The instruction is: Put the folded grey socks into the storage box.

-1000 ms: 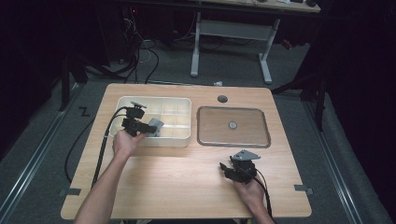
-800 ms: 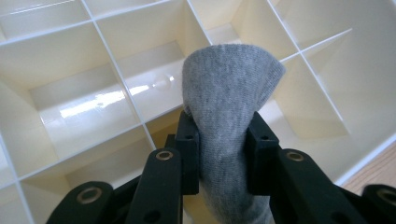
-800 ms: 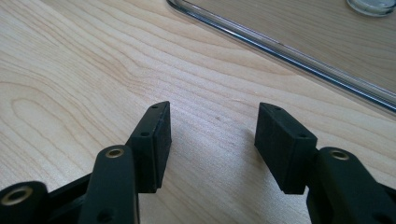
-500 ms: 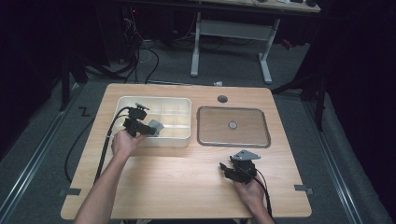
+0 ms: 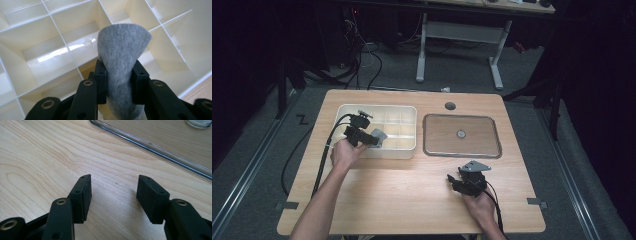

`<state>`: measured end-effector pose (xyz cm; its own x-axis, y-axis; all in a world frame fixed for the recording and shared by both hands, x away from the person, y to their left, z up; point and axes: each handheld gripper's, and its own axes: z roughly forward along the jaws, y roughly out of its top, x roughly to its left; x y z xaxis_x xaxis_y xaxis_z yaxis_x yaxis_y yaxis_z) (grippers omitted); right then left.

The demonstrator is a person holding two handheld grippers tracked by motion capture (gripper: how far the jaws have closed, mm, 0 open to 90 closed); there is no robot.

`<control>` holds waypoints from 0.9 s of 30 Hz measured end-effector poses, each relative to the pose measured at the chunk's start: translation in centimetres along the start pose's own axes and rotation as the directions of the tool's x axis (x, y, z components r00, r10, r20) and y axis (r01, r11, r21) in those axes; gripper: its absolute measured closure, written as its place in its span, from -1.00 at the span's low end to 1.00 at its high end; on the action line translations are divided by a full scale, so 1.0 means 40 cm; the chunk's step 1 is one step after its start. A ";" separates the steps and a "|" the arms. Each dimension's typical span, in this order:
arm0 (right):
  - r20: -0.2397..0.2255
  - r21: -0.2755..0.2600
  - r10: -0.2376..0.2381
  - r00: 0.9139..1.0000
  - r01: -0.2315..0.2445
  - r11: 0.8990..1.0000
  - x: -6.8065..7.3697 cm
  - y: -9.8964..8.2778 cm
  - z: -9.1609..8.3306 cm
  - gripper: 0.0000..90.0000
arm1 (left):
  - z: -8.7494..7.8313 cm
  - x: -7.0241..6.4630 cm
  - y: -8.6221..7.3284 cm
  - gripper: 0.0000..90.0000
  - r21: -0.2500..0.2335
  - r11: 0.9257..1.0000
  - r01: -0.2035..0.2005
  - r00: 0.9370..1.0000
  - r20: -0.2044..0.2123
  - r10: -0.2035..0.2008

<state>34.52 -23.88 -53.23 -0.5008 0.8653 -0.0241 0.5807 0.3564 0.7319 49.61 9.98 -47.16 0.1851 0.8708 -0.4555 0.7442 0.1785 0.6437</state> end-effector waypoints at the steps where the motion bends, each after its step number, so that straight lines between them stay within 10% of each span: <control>1: 0.000 -0.001 -0.001 1.000 0.001 1.000 0.000 0.000 0.000 0.03 | -0.001 0.000 -0.001 0.60 0.005 1.000 -0.004 1.000 0.001 0.004; 27: 0.000 -0.001 -0.001 1.000 0.001 1.000 0.000 0.000 0.000 0.03 | 0.035 0.008 -0.011 0.64 0.107 0.994 -0.034 0.998 -0.049 0.039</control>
<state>34.53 -23.88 -53.23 -0.5011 0.8650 -0.0251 0.5796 0.3571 0.7325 50.24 9.55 -48.43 0.1828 0.8985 -0.3991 0.8016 0.0989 0.5896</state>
